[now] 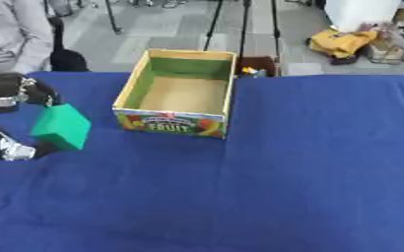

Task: Pick up objects on the table and place them in the box.

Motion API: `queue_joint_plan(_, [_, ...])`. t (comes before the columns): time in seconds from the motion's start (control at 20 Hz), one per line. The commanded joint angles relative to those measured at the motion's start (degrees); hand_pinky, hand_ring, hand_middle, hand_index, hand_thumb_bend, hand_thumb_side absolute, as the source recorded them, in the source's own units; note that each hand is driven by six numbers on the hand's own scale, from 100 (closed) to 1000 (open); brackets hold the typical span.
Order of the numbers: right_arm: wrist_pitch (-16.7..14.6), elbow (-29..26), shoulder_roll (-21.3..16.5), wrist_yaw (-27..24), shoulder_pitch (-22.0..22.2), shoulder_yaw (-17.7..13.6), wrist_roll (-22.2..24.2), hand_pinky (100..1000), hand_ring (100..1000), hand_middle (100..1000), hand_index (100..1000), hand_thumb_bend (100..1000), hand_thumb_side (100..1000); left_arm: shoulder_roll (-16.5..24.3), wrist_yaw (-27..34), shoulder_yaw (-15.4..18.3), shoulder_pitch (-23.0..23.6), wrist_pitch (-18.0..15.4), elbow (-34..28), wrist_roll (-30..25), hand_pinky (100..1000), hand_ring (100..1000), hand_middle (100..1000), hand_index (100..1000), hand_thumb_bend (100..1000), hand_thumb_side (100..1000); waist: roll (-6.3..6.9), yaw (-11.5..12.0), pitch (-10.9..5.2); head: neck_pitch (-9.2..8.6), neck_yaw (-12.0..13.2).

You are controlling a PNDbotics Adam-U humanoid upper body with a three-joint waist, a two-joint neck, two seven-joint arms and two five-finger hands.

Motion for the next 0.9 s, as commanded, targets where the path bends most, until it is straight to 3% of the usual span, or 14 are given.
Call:
queue_joint_plan(0.05, [0.1, -1.1, -1.4, -0.1, -0.8, 0.1, 0.2, 872, 919, 464, 826, 100, 586, 1.9, 3.2, 1.6, -2.3, 0.7, 1.3, -1.6, 648, 630, 513, 606, 100, 594, 0.32, -0.2, -1.23, -0.77, 0.7])
queue_joint_plan(0.45, [0.0, -1.1, -1.9, -0.2, -1.4, 0.4, 0.7, 874, 922, 462, 828, 100, 575, 0.2, 5.4, 1.8, -9.9, 1.6, 7.7, -2.4, 638, 616, 498, 590, 100, 564, 1.82, -1.7, -0.34, -1.84, 3.0])
queue_joint_plan(0.9, [-0.3, -1.1, -2.5, -0.7, -2.7, 0.5, 1.6, 879, 929, 456, 831, 100, 566, -2.1, 3.7, 1.6, -16.1, 0.5, 13.2, -0.8, 637, 610, 489, 584, 100, 567, 3.06, -3.7, 2.12, -4.17, 6.2])
